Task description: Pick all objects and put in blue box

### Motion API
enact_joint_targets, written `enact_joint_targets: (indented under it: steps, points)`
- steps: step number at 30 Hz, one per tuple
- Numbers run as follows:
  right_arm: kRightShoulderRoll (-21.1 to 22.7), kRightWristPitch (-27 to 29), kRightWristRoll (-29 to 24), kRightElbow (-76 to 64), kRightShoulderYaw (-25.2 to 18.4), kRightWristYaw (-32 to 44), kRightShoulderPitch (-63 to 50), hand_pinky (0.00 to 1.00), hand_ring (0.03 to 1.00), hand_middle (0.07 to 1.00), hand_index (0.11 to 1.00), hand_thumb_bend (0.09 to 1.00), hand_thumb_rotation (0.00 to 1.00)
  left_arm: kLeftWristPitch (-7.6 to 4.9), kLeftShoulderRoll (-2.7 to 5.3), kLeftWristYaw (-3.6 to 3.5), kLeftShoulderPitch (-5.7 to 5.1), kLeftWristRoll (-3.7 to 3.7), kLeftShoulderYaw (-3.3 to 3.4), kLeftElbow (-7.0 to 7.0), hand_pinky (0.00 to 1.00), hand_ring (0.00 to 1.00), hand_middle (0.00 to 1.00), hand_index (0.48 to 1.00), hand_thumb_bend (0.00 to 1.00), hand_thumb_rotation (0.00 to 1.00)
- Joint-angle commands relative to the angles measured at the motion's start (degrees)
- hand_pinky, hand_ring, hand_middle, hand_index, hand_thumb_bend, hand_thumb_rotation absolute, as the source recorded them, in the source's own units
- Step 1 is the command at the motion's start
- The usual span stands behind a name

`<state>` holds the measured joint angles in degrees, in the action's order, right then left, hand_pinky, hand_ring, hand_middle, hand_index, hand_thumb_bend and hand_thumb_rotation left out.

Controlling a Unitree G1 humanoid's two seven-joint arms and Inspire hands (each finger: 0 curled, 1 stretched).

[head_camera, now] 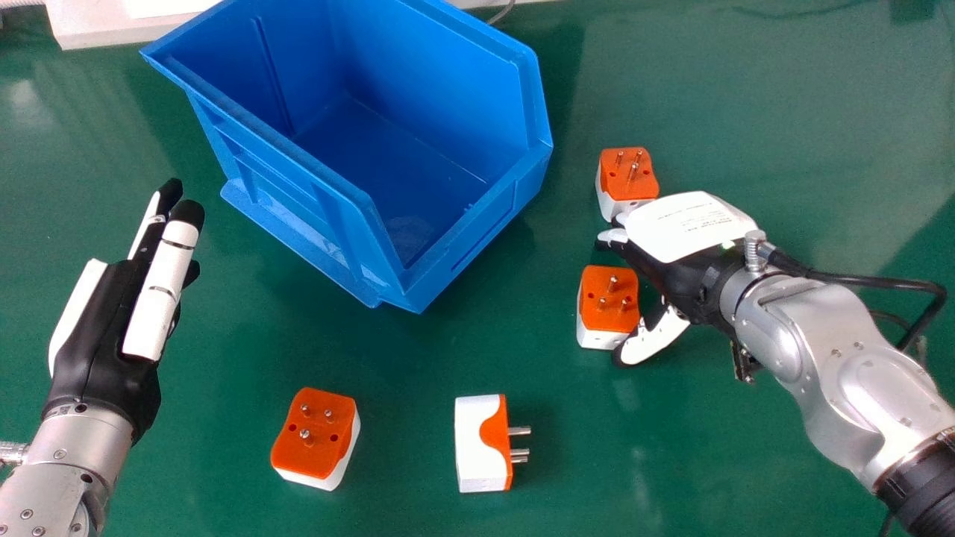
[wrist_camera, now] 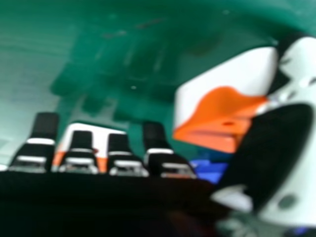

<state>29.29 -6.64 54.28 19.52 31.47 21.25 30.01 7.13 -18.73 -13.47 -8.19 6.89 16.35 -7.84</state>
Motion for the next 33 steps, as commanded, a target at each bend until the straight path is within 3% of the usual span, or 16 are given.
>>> enact_joint_targets:
  steps: [1,10,25,33]
  points:
    - [-0.72,0.15,0.26,-0.56,0.65,-0.01,-1.00,0.84,0.955,0.955,0.881,0.533,0.39,0.11,-0.32,0.22,0.69,0.50,0.42,-0.79,0.98,1.00,1.00,1.000,0.49,1.00]
    - [-1.76,-1.05,-0.65,-2.65,0.08,-0.23,-2.76,0.84,0.952,0.953,0.882,0.528,0.38,1.20,-0.61,0.17,1.04,0.37,0.50,-1.17,0.98,1.00,1.00,1.000,0.49,1.00]
    - [-2.93,-3.09,-0.49,-6.05,-0.20,-0.04,-6.10,0.84,0.950,0.952,0.893,0.512,0.41,1.52,-0.84,0.09,2.05,0.26,0.59,0.10,0.97,1.00,1.00,1.000,0.50,1.00]
    - [-3.30,-3.26,-0.23,-6.51,0.07,-0.12,-6.37,0.84,0.949,0.952,0.896,0.506,0.42,2.36,-0.77,0.28,2.79,0.18,0.40,0.23,0.97,1.00,1.00,1.000,0.50,1.00]
